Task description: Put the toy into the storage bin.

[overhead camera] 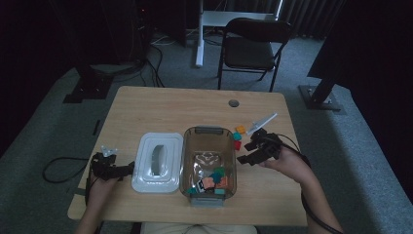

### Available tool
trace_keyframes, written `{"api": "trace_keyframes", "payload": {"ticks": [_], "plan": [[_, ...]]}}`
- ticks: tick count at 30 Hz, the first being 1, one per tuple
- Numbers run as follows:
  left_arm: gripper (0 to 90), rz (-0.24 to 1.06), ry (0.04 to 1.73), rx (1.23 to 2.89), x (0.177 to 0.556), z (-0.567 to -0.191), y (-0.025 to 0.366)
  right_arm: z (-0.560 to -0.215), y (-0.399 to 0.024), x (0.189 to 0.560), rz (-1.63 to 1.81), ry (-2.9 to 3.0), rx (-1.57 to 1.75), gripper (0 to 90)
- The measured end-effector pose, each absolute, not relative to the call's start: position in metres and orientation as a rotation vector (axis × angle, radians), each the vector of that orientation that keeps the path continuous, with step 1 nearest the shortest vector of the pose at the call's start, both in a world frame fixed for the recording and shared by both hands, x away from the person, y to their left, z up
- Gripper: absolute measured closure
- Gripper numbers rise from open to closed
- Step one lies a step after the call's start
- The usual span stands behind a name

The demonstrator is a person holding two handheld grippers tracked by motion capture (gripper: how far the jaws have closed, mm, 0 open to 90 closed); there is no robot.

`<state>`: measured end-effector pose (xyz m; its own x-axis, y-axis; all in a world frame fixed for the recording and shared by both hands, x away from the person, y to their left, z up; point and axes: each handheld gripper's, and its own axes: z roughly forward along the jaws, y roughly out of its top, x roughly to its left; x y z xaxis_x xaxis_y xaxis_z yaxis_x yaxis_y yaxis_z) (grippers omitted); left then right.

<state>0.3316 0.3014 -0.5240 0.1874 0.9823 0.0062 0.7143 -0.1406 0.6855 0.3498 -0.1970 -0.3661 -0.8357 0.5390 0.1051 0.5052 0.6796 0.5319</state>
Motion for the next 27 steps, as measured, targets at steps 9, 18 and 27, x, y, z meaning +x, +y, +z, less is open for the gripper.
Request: {"api": "trace_keyframes", "payload": {"ticks": [9,18,27], "plan": [[0.5,0.638,1.583,1.920,0.332,-0.524,0.301,-0.386,-0.221,0.376,0.848,2.733,1.065,30.9],[0.5,0.637,1.583,1.922,0.332,-0.524,0.301,-0.411,-0.236,0.408,0.885,2.668,1.222,29.6],[0.5,0.637,1.584,1.923,0.331,-0.524,0.301,-0.430,-0.237,0.446,0.857,2.598,1.367,31.9]]}}
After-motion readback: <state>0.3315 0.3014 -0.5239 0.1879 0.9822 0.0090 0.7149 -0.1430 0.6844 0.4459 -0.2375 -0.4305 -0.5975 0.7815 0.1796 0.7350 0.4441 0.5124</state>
